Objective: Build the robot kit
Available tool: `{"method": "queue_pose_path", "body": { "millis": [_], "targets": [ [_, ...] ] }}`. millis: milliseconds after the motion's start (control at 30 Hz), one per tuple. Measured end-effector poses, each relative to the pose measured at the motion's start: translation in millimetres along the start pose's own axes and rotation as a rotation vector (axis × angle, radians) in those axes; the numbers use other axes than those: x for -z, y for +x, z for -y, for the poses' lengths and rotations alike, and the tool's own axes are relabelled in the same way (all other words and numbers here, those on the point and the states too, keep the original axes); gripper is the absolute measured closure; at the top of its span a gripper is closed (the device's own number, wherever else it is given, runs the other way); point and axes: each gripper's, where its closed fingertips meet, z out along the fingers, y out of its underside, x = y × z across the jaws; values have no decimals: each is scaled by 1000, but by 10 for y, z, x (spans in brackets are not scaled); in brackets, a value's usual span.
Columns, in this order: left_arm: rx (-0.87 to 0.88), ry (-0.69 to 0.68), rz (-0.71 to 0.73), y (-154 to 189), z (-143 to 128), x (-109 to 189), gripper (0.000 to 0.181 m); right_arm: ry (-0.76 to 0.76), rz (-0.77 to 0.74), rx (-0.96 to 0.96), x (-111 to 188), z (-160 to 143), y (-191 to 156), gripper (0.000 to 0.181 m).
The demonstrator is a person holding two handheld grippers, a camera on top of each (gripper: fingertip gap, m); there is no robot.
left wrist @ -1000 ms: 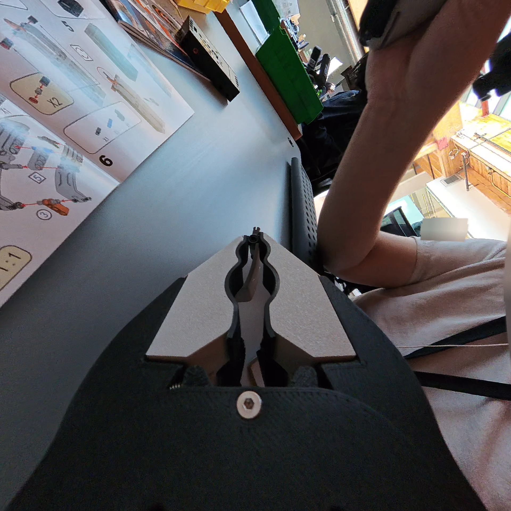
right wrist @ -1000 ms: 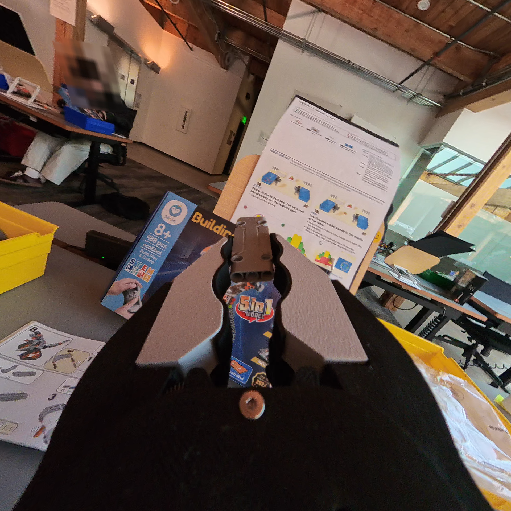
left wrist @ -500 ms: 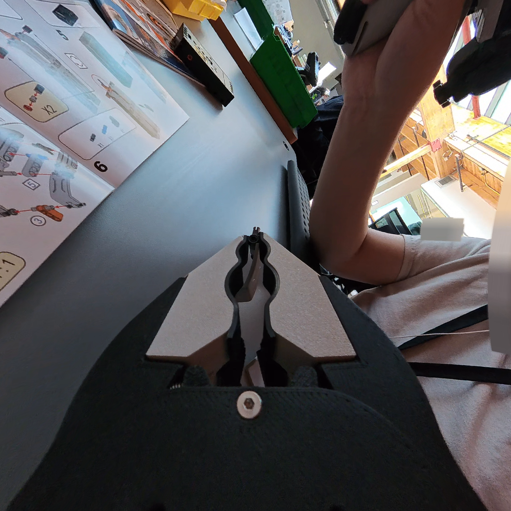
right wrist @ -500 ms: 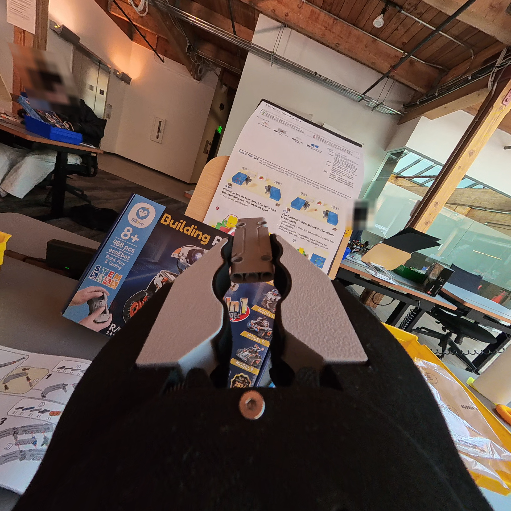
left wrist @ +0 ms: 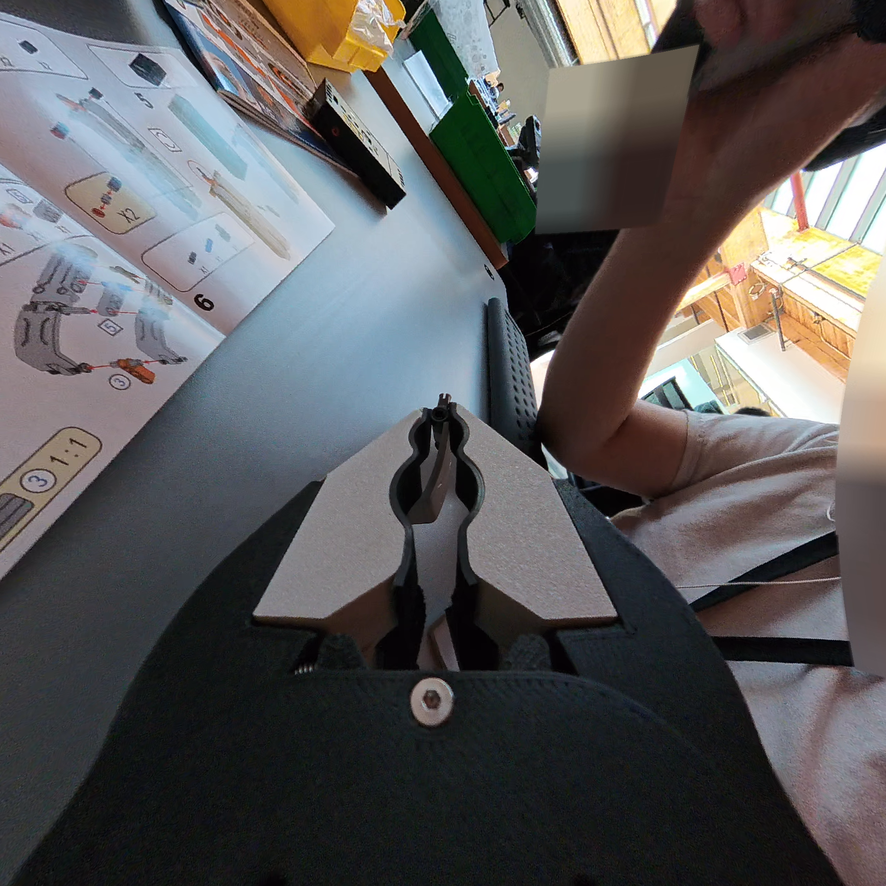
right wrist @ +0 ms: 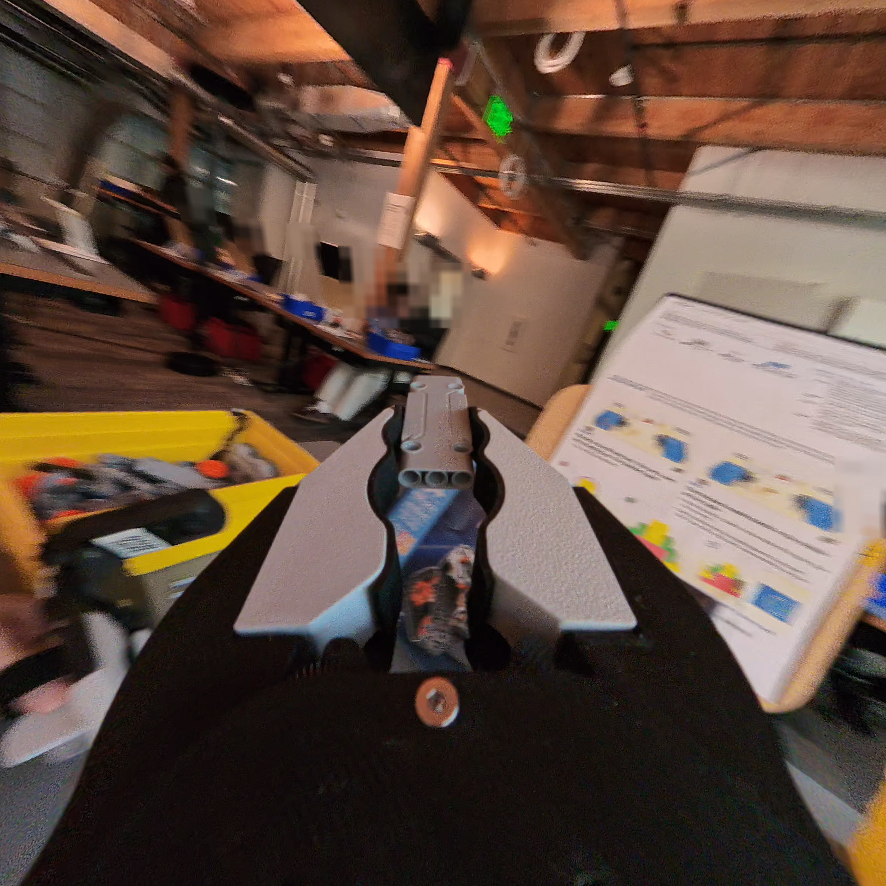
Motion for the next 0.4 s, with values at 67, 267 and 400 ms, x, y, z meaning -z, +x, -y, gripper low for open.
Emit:
{"method": "queue_pose_path", "body": {
  "millis": [67, 267, 400],
  "targets": [
    [15, 1, -12, 19, 4, 18, 177, -47, 214, -96, 63, -12, -239, 156],
    [53, 1, -151, 244, 20, 48, 176, -166, 681, -203, 587, -1114, -887, 155],
    [157, -5, -263, 275, -6, 76, 176, -187, 872, -254, 955, -1499, -1179, 156]
  ]
}}
